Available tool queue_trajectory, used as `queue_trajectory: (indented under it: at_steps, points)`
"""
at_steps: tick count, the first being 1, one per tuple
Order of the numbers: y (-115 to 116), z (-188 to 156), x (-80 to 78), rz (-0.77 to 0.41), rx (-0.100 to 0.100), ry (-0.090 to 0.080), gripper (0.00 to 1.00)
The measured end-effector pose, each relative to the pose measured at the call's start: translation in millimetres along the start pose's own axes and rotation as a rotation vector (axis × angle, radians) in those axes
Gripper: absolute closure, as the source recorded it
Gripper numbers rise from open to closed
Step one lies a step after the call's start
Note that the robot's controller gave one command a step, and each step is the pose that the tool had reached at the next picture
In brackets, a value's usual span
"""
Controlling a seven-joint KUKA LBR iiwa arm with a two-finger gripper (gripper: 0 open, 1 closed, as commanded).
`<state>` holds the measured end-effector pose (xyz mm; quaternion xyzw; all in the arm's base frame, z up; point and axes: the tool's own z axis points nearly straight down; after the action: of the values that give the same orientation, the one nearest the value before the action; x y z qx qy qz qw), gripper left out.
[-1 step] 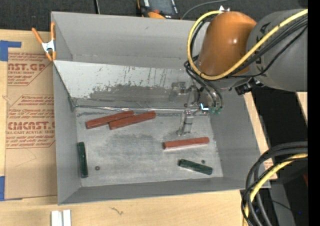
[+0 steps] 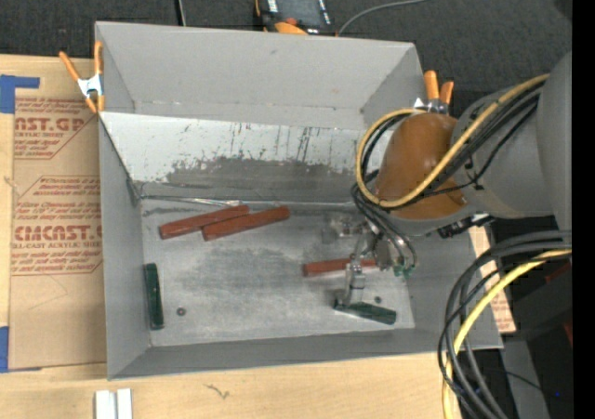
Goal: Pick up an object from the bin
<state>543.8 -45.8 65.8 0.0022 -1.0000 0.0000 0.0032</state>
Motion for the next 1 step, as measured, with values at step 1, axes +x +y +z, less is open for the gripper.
queue_trajectory:
  at_steps: [1]
  points:
    - [-13.7,-34.9,5.6,0.071,-0.001,-0.009,0.0]
